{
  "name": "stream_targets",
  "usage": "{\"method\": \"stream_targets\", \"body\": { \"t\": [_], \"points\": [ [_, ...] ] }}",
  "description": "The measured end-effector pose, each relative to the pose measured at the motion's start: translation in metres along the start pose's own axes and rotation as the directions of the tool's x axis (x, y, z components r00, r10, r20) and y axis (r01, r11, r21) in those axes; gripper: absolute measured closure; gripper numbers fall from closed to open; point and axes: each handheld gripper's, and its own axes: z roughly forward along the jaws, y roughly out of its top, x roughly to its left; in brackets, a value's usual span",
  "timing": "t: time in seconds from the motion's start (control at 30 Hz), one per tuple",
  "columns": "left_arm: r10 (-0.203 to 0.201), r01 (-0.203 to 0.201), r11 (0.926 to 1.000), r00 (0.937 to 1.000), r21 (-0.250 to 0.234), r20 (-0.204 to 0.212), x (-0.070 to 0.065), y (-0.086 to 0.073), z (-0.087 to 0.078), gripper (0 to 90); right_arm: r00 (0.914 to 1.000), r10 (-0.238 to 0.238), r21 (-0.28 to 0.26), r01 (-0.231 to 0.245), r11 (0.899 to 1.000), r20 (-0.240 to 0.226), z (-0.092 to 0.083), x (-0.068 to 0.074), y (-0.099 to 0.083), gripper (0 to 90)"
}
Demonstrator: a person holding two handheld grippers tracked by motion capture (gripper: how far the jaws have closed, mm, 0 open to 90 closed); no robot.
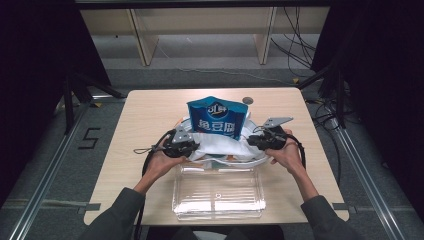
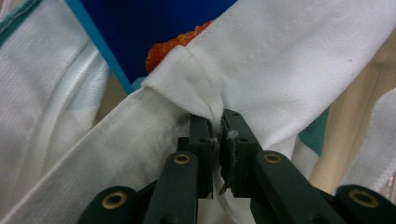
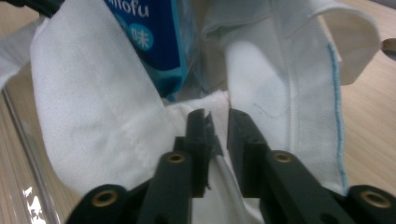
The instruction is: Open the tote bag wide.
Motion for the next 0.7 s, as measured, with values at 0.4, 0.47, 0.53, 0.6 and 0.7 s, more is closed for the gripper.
{"method": "stream_targets", "body": {
  "t": [0.4, 0.47, 0.53, 0.6, 0.7],
  "points": [
    [-0.100, 0.106, 0.9861, 0.9937, -0.128, 0.050, 0.003, 0.020, -0.062, 51.2, 0.9996, 0.024, -0.098, -0.026, 0.995, -0.015, -0.079, 0.018, -0.002, 52.6],
    [-0.120, 0.123, 0.9804, 0.9923, -0.154, 0.031, 0.009, 0.021, -0.072, 49.9, 0.9982, 0.050, -0.122, -0.053, 0.991, -0.032, -0.087, 0.022, -0.005, 50.5],
    [-0.176, 0.181, 0.9651, 0.9834, -0.189, 0.044, 0.018, 0.021, -0.082, 49.6, 0.9949, 0.068, -0.174, -0.080, 0.982, -0.075, -0.093, 0.022, -0.006, 50.4],
    [-0.208, 0.215, 0.9527, 0.9766, -0.215, 0.055, 0.027, 0.020, -0.089, 49.5, 0.9913, 0.088, -0.171, -0.104, 0.980, -0.098, -0.092, 0.021, -0.005, 48.5],
    [-0.228, 0.222, 0.9485, 0.9737, -0.226, 0.000, 0.036, 0.021, -0.098, 48.2, 0.9892, 0.103, -0.152, -0.118, 0.981, -0.104, -0.082, 0.018, -0.004, 48.6]
  ]
}}
